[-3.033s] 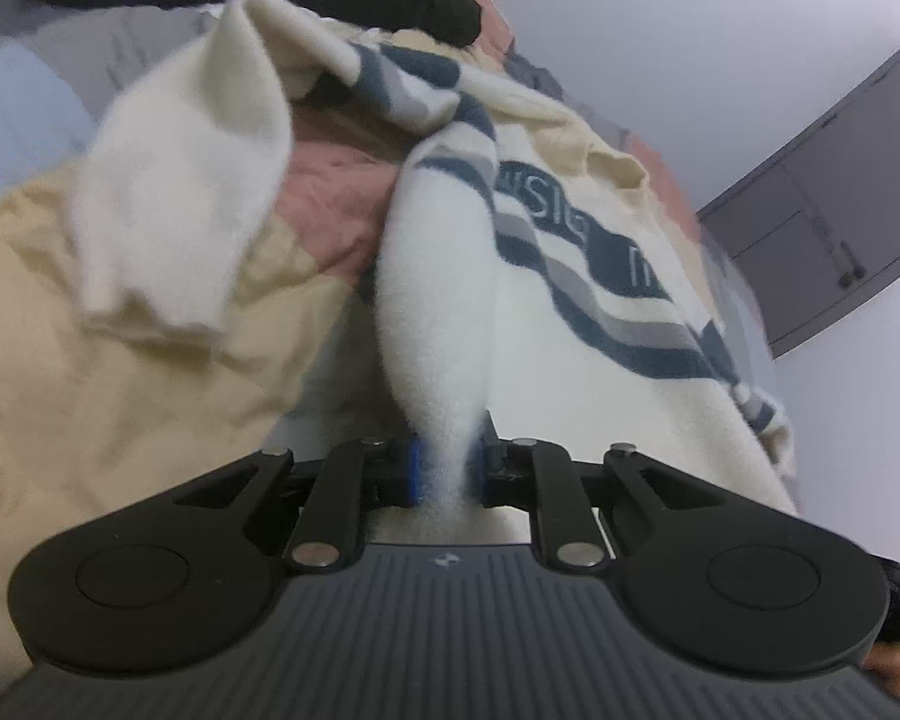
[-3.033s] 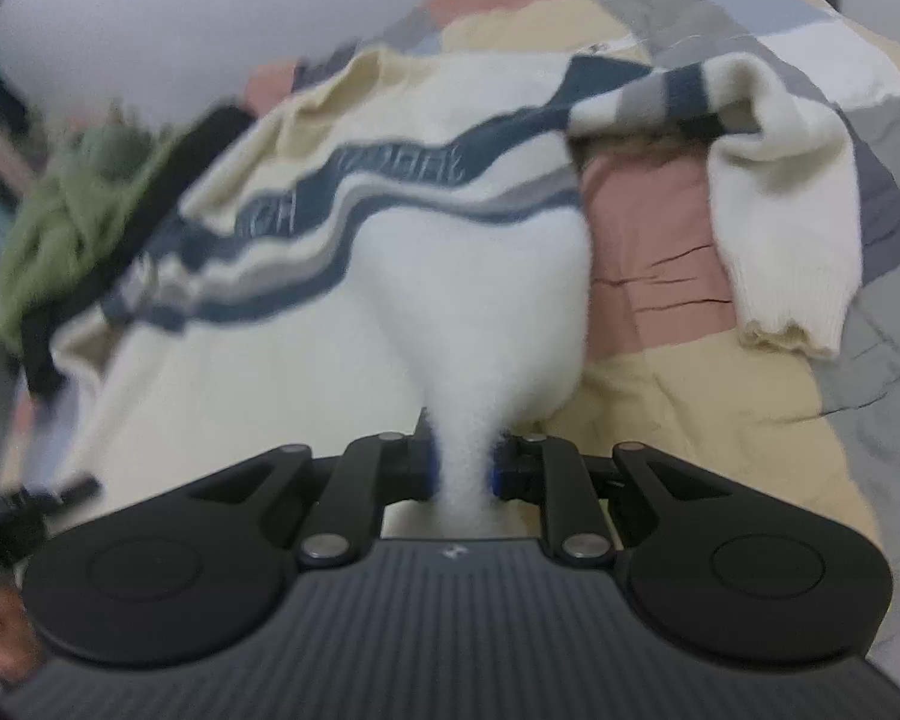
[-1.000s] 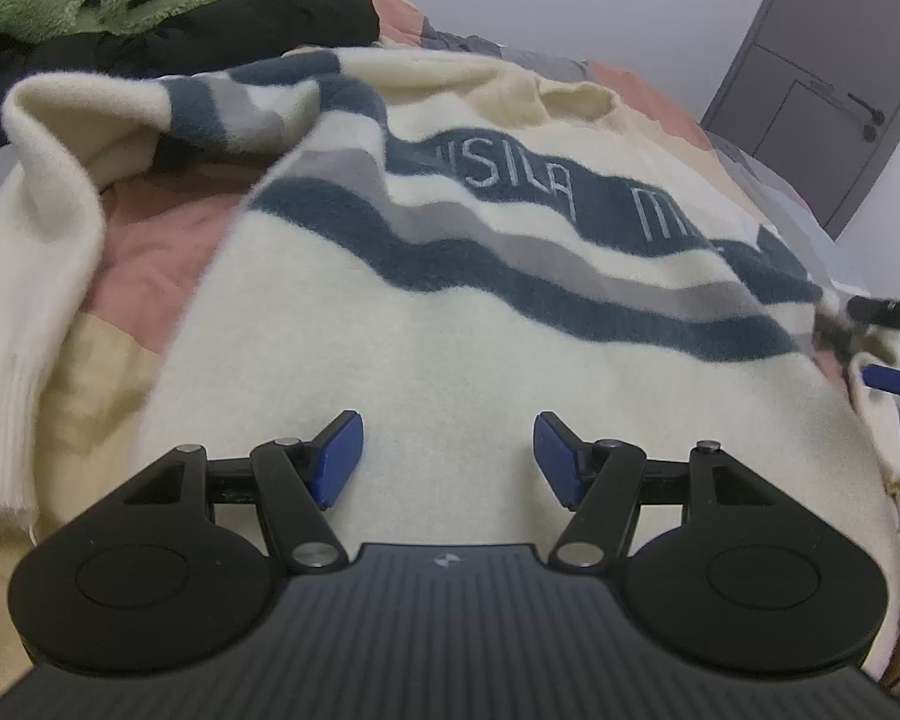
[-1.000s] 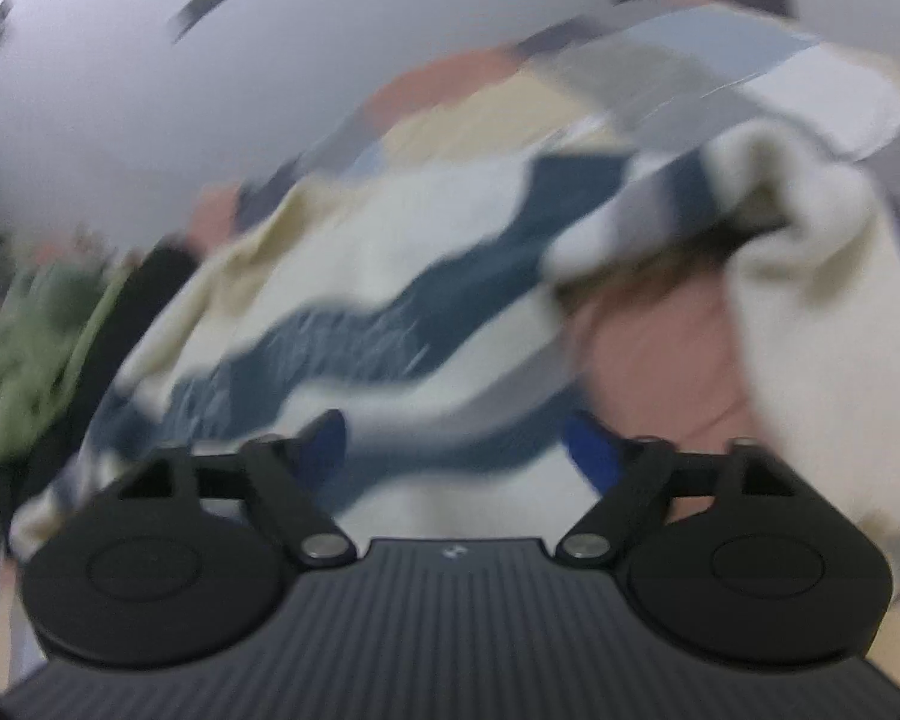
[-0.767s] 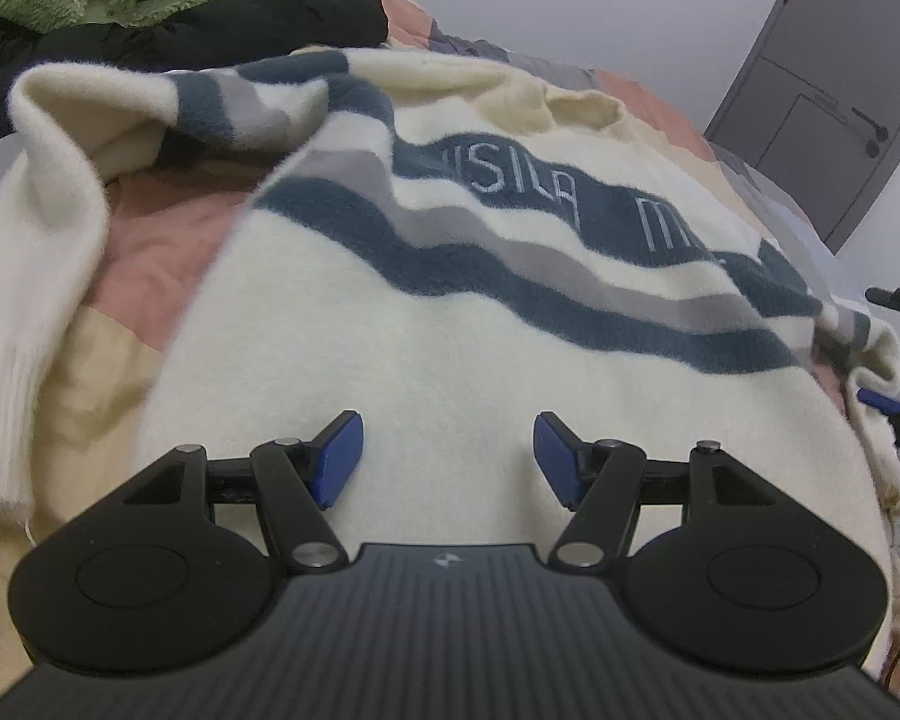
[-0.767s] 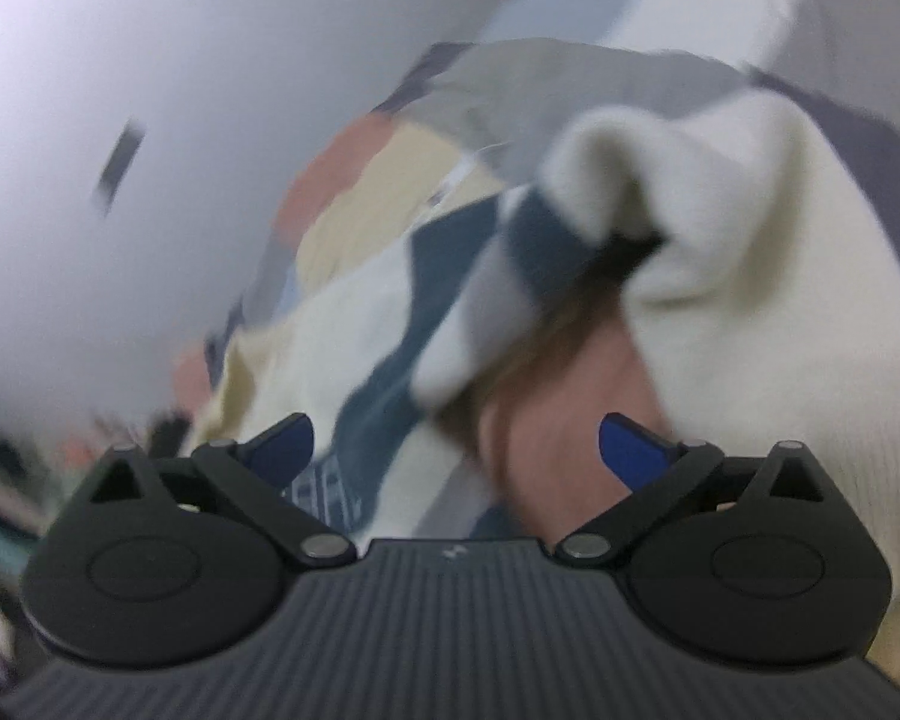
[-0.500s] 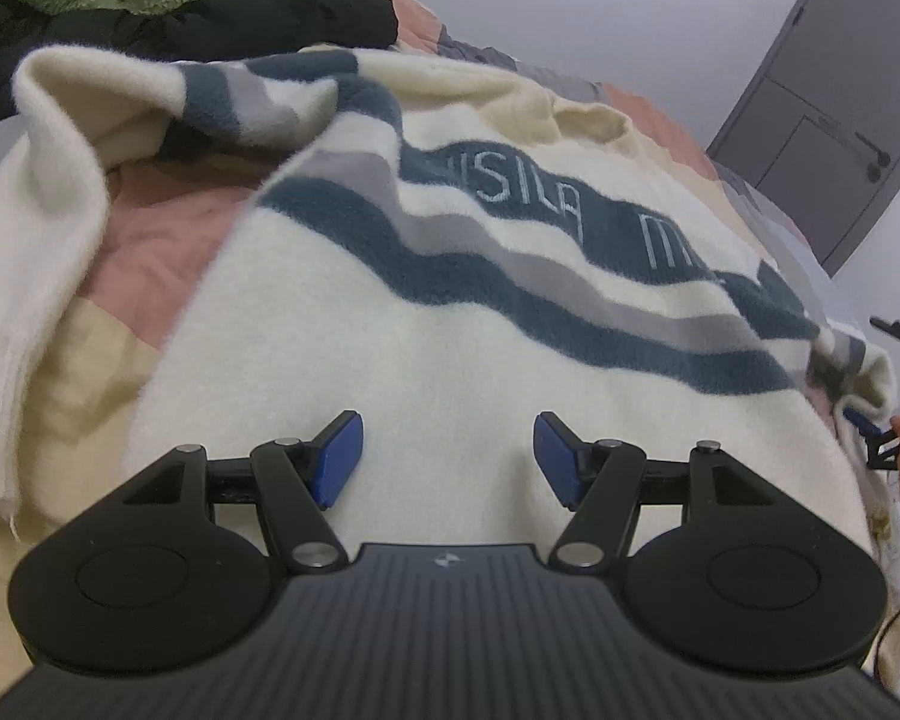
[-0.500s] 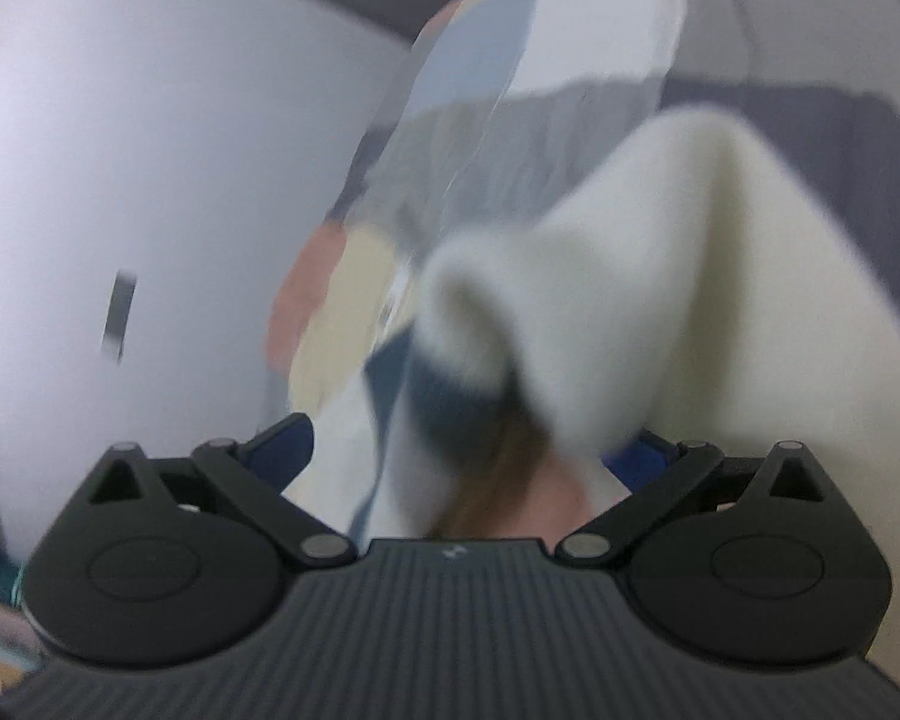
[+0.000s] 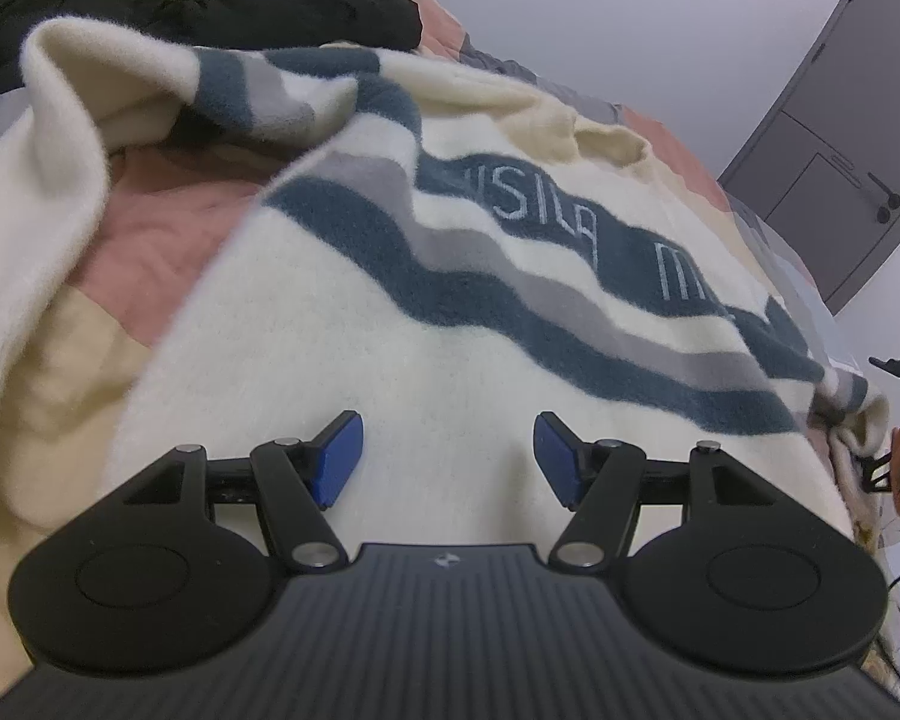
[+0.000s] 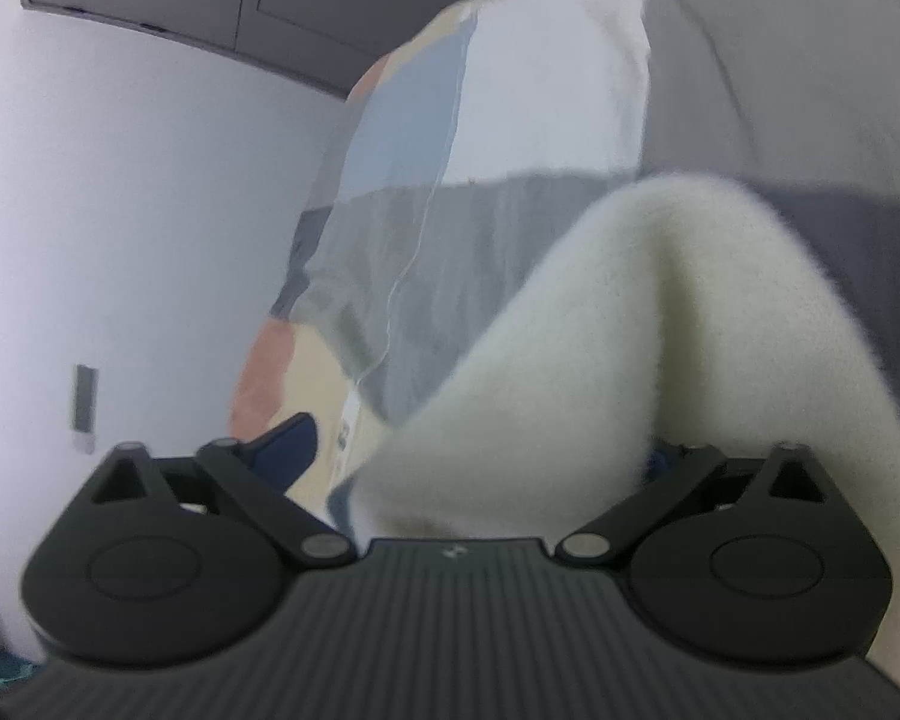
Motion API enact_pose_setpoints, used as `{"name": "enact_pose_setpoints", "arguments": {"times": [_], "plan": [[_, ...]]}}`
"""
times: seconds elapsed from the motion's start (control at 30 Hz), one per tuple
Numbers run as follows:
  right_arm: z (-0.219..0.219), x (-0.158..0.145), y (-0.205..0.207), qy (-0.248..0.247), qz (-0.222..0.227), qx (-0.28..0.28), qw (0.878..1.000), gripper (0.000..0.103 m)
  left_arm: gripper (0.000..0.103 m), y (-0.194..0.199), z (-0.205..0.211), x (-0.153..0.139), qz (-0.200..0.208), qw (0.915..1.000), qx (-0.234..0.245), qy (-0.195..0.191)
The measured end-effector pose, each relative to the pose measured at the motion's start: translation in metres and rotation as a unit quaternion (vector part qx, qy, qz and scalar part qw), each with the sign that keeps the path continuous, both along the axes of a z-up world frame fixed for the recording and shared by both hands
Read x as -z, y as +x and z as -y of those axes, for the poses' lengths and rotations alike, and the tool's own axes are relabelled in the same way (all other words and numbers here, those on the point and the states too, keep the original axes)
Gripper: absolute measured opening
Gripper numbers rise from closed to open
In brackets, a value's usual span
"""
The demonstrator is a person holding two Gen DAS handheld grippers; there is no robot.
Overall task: Fold large clothes
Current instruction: 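Reach the right tool to the sweater sleeve cuff beside it, then grasp the sleeve cuff with the right tool and lift it across the body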
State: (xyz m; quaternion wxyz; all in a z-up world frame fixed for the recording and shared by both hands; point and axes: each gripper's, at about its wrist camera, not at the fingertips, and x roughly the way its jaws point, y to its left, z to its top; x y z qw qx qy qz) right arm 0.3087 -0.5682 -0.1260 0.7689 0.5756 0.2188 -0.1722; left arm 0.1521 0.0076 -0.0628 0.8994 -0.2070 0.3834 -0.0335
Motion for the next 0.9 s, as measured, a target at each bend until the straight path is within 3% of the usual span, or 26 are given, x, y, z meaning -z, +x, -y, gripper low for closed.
{"name": "enact_pose_setpoints", "arguments": {"times": [0.07,0.2,0.4,0.47,0.63,0.77,0.9], "plan": [[0.003,-0.015,0.008,-0.054,-0.025,-0.012,0.998,0.056,0.068,0.0,0.0,0.0,0.0,1.0,0.0,-0.001],[0.018,-0.046,0.018,-0.108,-0.02,-0.028,0.994,0.028,0.068,0.002,-0.002,0.001,0.0,1.0,-0.003,-0.008],[0.023,-0.12,0.007,-0.248,0.078,-0.051,0.964,0.028,0.068,0.001,-0.002,0.0,0.001,1.0,-0.002,-0.007],[0.026,-0.127,-0.001,-0.258,0.086,-0.046,0.961,0.029,0.068,0.001,-0.003,0.0,0.001,1.0,-0.003,-0.008],[0.036,-0.085,-0.022,-0.163,0.051,-0.056,0.984,0.03,0.068,-0.001,-0.001,-0.001,0.002,1.0,-0.004,-0.008],[0.031,-0.031,-0.041,-0.079,0.027,-0.057,0.995,0.065,0.068,-0.003,0.0,-0.001,0.003,1.0,-0.003,-0.008],[0.025,0.002,-0.048,-0.048,0.02,-0.012,0.999,0.065,0.068,-0.004,0.0,0.0,0.004,0.9999,-0.004,-0.01]]}}
